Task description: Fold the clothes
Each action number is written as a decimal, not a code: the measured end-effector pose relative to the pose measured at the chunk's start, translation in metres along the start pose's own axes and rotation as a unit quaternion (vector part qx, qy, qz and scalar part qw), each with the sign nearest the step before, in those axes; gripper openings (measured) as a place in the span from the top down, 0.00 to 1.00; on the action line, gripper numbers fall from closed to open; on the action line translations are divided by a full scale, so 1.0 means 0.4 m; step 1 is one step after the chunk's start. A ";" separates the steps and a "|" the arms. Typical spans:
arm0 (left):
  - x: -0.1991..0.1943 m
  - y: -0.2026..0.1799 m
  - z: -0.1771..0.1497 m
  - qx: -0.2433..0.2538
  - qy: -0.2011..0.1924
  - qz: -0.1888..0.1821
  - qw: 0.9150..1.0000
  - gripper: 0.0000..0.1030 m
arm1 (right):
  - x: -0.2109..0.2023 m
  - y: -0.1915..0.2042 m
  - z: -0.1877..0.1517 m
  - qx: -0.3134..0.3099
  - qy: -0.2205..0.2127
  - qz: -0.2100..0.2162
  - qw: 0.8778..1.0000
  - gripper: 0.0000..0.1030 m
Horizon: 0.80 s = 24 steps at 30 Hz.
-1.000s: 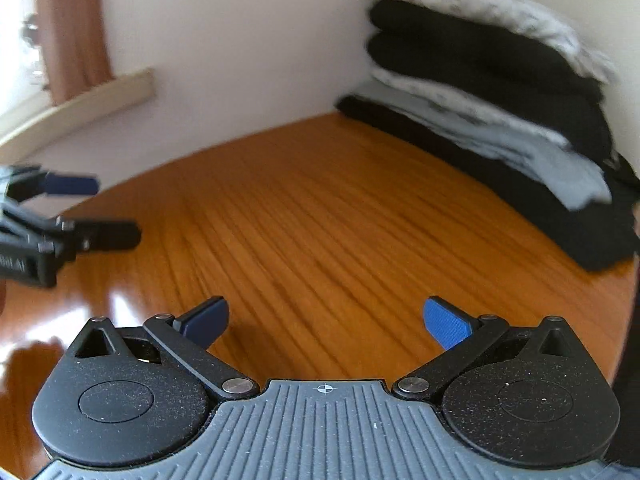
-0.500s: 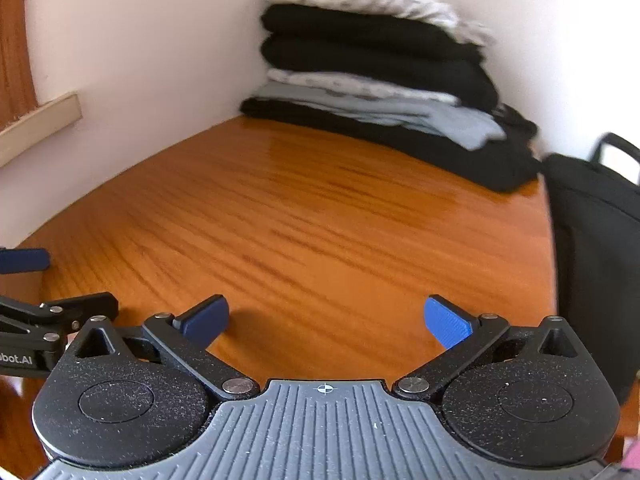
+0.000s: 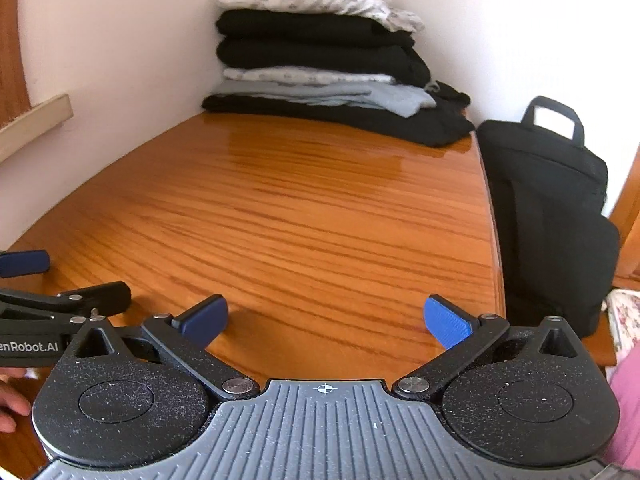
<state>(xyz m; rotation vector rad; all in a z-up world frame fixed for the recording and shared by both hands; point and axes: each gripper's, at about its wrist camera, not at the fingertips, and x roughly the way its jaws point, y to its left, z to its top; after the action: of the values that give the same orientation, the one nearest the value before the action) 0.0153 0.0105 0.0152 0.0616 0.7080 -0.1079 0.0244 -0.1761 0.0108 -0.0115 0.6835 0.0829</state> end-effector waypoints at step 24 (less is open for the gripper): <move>-0.001 -0.001 0.001 -0.001 0.000 0.001 1.000 0.00 | 0.003 0.000 -0.002 0.003 -0.001 -0.001 1.000 0.00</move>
<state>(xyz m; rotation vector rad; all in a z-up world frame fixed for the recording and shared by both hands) 0.0152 0.0102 0.0157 0.0610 0.7085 -0.1057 0.0249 -0.1761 0.0095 -0.0062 0.6824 0.0795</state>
